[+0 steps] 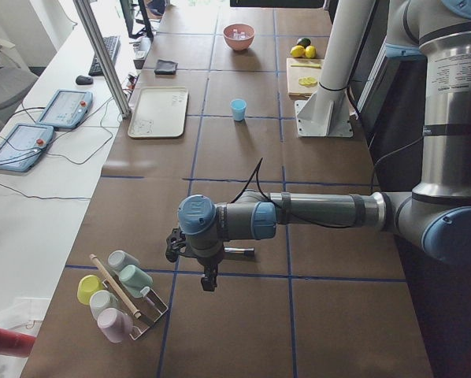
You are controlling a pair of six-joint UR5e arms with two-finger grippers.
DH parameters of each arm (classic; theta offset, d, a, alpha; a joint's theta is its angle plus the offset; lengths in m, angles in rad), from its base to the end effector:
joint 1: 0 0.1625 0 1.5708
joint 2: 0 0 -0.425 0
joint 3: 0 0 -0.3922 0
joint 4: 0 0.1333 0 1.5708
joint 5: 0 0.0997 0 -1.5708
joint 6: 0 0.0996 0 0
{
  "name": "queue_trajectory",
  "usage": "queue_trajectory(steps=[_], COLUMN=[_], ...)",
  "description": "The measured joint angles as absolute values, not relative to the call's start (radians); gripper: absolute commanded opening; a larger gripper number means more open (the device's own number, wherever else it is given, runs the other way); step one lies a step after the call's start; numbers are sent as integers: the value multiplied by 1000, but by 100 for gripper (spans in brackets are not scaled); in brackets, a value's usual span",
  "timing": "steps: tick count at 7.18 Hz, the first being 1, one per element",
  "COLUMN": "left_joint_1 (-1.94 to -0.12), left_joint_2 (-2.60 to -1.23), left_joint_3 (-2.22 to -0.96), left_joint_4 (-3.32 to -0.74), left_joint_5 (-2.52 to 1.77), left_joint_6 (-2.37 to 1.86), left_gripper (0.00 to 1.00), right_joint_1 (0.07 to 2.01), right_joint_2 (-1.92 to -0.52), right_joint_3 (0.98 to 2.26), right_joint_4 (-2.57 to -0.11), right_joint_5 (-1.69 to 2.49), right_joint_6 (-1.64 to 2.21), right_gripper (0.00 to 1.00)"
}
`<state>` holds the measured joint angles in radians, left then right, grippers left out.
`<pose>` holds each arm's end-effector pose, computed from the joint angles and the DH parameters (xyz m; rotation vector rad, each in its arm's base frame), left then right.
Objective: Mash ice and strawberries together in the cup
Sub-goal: 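Lower the right gripper into the pink bowl of ice cubes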
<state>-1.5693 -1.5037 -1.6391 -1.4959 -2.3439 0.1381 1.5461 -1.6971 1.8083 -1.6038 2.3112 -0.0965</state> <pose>-0.0631 -0.4580 0.6645 -0.0171 0.7761 0.1040 0.0552 -0.4429 0.6061 0.1012 -0.7375 -0.1445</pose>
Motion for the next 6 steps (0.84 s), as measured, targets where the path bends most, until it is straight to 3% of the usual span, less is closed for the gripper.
queue_trajectory(steps=[4,6], left_joint_1=[-1569,-1569], left_joint_2=[-1502,-1503], left_joint_3=[-1639,-1637], left_joint_4=[-1497,-1501], left_joint_5=[-2344,-2344], left_joint_6=[138,138], left_gripper=[100,100], right_joint_1=[1344,1229], right_joint_2=[-1697,-1703], right_joint_3=[1905,1892], right_joint_4=[-1398,-1268], right_joint_5=[2307,2256], right_joint_6=[163,336], right_gripper=[99,88])
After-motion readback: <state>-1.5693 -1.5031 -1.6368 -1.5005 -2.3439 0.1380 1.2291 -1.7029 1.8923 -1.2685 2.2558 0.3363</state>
